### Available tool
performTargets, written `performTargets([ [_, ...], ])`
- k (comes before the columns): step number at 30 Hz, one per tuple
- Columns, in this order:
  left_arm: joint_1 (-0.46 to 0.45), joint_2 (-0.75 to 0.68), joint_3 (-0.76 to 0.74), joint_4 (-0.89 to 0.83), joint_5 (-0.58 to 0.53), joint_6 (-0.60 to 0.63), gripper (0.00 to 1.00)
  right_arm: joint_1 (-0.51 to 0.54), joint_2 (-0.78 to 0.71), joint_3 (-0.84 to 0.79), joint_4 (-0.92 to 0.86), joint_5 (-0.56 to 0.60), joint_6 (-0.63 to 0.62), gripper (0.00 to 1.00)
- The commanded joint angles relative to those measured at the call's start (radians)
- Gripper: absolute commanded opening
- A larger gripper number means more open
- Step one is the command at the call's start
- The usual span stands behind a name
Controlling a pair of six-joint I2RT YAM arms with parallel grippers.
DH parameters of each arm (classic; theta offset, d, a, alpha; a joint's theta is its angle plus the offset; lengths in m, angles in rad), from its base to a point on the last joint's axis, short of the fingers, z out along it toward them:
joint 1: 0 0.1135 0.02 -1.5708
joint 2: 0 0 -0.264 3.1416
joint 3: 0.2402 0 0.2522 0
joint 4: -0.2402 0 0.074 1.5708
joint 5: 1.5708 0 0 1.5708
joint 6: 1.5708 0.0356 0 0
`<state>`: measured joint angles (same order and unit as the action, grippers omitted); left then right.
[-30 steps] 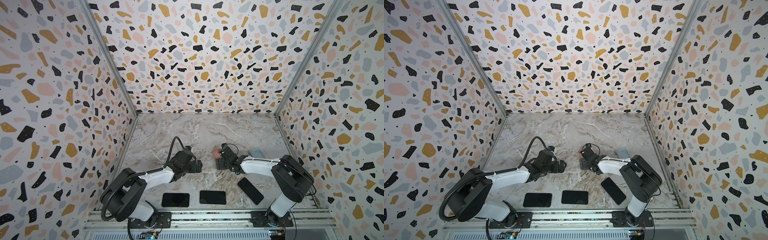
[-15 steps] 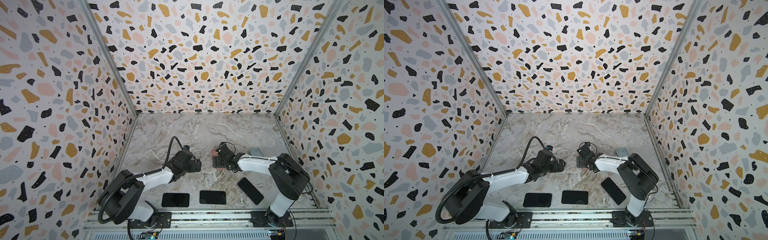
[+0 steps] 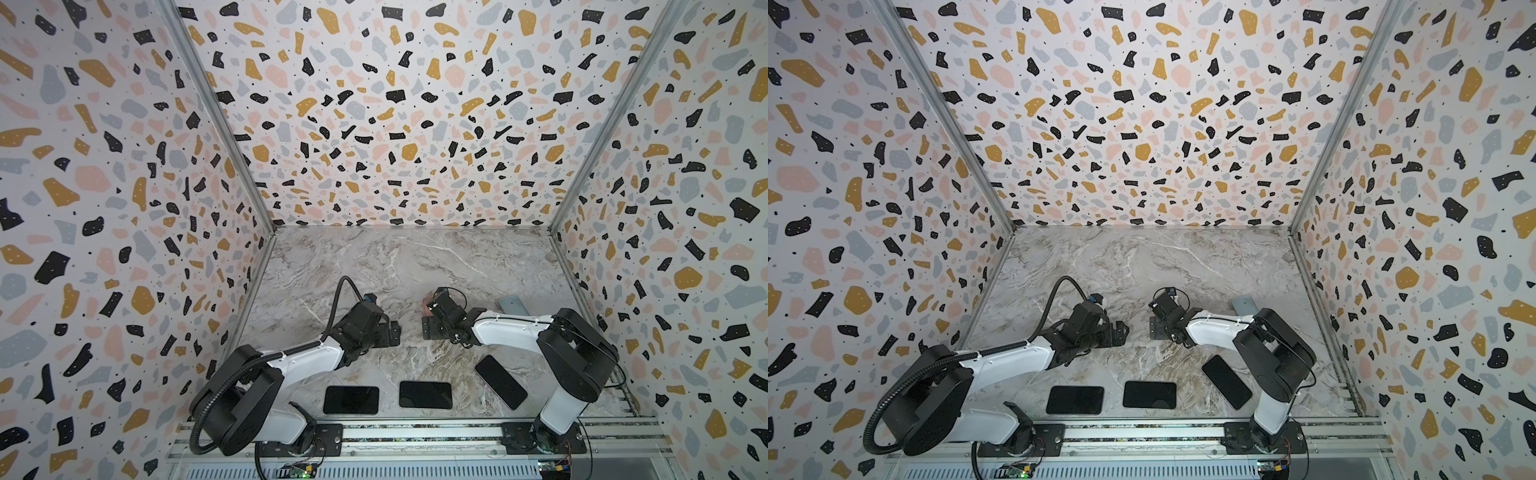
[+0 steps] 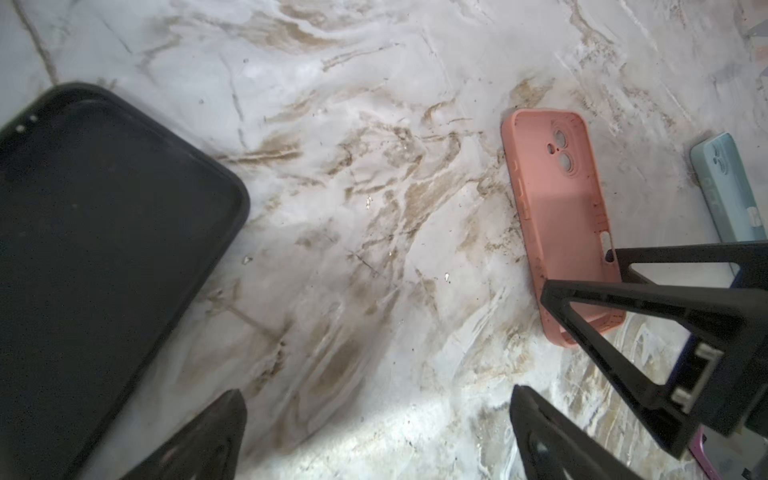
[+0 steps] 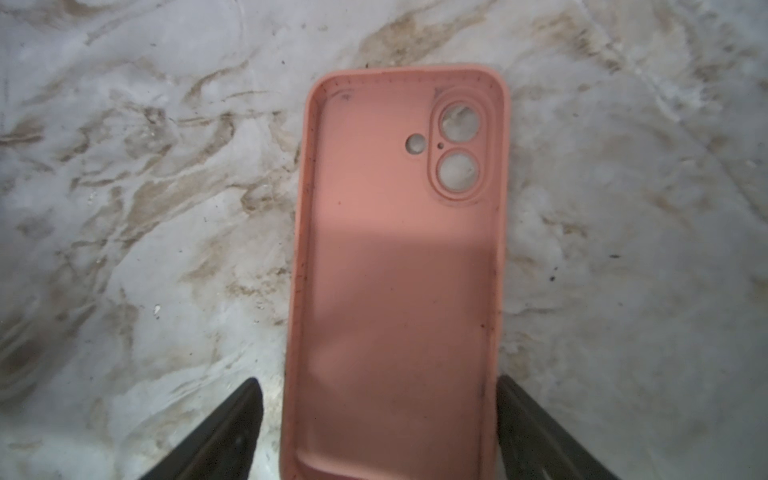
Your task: Put the phone into the phone case
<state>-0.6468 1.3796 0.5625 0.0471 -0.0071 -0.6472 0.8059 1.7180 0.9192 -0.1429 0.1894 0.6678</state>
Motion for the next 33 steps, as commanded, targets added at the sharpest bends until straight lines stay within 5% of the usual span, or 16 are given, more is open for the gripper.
performTargets([
  [1, -0.013, -0.050, -0.008, -0.065, -0.006, -0.017, 1.00, 0.007, -0.073, 0.010, -0.109, -0.021, -0.060, 0.89],
  [12, -0.099, -0.241, -0.096, -0.200, -0.013, -0.091, 1.00, 0.229, -0.429, -0.209, -0.209, -0.006, -0.254, 0.94],
  [16, -0.123, -0.267, -0.111, -0.205, 0.010, -0.115, 1.00, 0.316, -0.479, -0.239, -0.219, -0.112, -0.371, 0.93],
  [22, -0.126, -0.265, -0.135, -0.198, 0.055, -0.122, 1.00, 0.319, -0.572, -0.224, -0.169, -0.248, -0.504, 0.85],
  [29, -0.126, -0.267, -0.150, -0.184, 0.081, -0.141, 1.00, 0.326, -0.603, -0.155, -0.242, -0.214, -0.843, 0.85],
  [33, -0.126, -0.266, -0.133, -0.200, 0.071, -0.143, 1.00, 0.373, -0.548, -0.157, -0.293, -0.239, -0.931, 0.86],
])
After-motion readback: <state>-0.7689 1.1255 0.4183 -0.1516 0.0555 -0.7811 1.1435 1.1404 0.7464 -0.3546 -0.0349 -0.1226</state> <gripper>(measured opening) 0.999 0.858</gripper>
